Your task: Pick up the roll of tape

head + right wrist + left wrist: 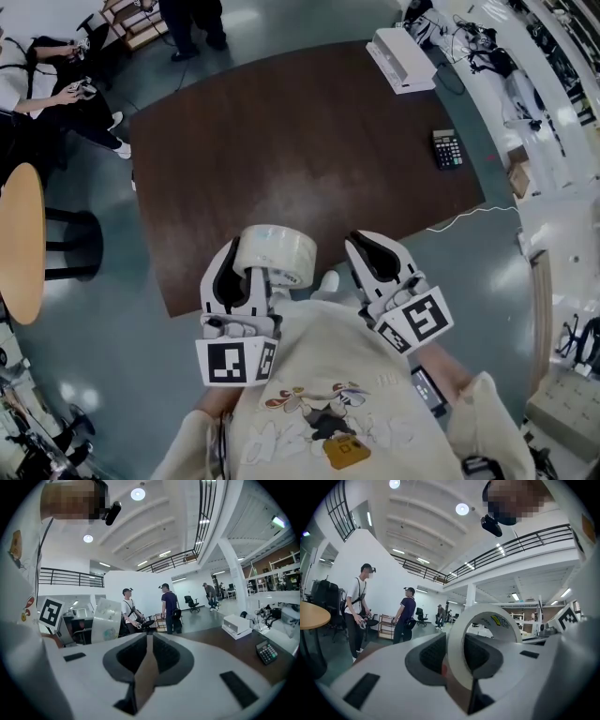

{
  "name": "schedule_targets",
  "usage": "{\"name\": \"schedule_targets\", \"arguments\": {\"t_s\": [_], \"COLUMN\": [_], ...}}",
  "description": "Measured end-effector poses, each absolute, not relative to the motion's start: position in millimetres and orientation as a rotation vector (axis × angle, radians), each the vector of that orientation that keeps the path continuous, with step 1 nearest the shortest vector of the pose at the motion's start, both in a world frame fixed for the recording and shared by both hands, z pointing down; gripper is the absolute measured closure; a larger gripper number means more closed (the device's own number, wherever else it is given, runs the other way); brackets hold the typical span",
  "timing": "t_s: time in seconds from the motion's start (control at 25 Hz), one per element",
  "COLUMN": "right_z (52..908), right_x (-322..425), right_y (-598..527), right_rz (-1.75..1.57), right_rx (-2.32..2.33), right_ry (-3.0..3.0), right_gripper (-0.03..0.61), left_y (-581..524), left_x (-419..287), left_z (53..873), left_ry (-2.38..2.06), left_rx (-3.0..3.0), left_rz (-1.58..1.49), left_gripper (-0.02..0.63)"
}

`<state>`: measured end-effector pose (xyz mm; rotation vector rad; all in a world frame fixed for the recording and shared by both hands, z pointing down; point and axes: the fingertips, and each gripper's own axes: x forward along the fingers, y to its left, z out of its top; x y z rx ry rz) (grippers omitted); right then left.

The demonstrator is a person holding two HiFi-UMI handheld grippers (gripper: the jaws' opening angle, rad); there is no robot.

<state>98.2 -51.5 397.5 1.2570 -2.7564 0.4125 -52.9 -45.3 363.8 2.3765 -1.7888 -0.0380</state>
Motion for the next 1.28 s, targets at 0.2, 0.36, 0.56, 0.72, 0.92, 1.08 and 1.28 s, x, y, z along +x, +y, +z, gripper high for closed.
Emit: {"name": "schedule_targets", "arguments": {"t_s": [0.2, 0.36, 0.56, 0.72, 0.92, 1.08, 1.28], "right_z": [396, 391, 388, 381, 371, 364, 363], "right_x": [97, 94, 100, 102, 99, 97, 102], "right_y": [-49, -47, -51, -53, -51, -49, -51], "right_rz": [0.378, 0.382, 0.325, 0.306, 0.299, 0.279, 0.276], "right_rx": [1.273, 1.268, 1.298, 1.324, 1.335, 1.332, 1.331], "right_ry": [-2.741, -2.757, -2.753, -2.76, -2.764, -2.765, -2.765], "right_gripper": [0.571, 0.571, 0.572, 0.572, 0.572, 0.572, 0.572], "left_y": [-43, -41, -42, -39, -33, -29, -30], "left_x": [-51, -51, -43, -39, -41, -40, -32], "left_z": [367, 363, 372, 381, 380, 373, 371], "left_ry": [-1.767, -1.769, -1.749, -1.721, -1.696, -1.687, -1.68], "left_rx": [2.372, 2.376, 2.393, 2.389, 2.394, 2.417, 2.42], "left_rz": [-0.03, -0.043, -0.035, -0.009, 0.006, -0.01, -0.057], "left_gripper": [0.517, 0.517, 0.517, 0.517, 0.517, 0.517, 0.516]}}
